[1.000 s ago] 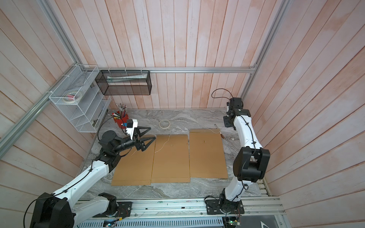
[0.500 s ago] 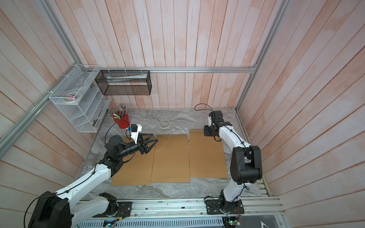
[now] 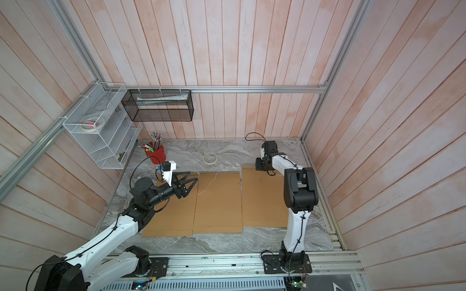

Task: Open the file bag
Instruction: Place the file bag at the center of the board.

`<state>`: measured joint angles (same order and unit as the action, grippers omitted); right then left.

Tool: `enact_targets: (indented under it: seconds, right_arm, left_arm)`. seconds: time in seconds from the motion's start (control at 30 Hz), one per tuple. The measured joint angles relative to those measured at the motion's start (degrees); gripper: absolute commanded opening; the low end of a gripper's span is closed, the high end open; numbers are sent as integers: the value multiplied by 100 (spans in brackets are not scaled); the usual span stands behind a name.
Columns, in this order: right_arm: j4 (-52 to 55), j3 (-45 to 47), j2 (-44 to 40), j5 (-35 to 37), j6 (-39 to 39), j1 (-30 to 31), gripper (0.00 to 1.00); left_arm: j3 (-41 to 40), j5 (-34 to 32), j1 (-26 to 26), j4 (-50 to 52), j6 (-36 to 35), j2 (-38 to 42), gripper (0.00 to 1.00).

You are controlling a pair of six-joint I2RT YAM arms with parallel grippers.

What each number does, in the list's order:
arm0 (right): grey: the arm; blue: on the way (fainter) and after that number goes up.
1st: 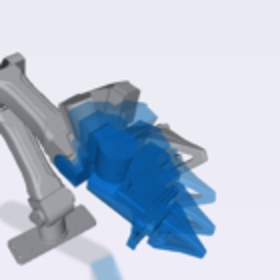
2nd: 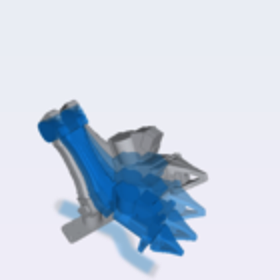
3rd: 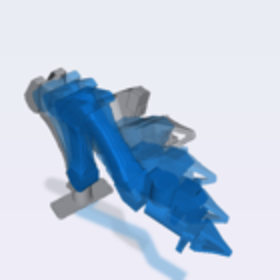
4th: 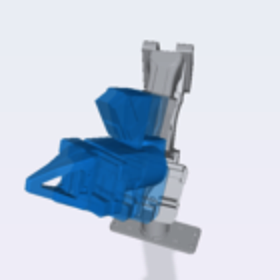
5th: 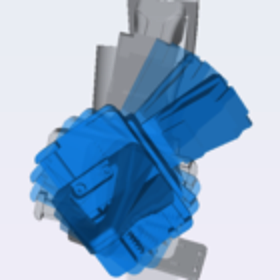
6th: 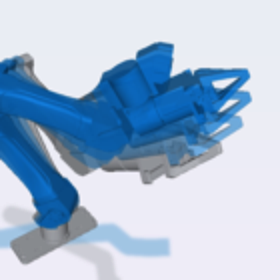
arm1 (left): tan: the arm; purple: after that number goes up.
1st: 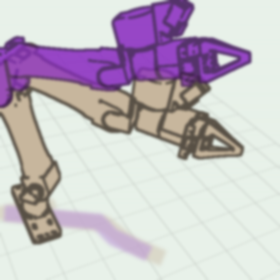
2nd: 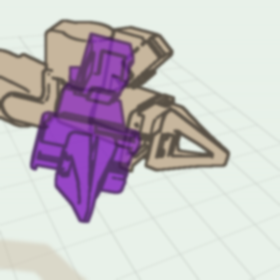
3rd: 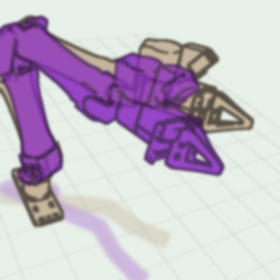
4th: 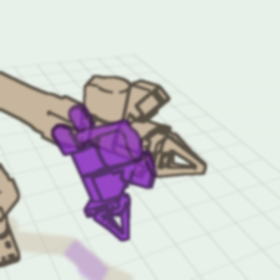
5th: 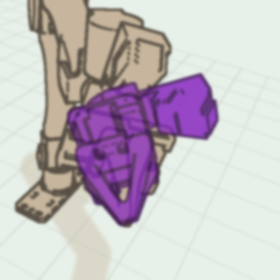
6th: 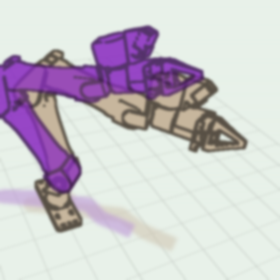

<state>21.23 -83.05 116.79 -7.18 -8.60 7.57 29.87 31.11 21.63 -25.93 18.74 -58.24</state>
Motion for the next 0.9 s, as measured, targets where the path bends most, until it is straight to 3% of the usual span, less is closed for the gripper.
enact_targets:
  seconds: [0.43,0.9]
  right_arm:
    - [-72,72,299,2,94,-24,3]
    - [-389,1266,-507,-4,72,-22,3]
  left_arm:
    - [-11,-9,0,22,15,13,74]
    - [-238,-20,0,-2,149,216,75]
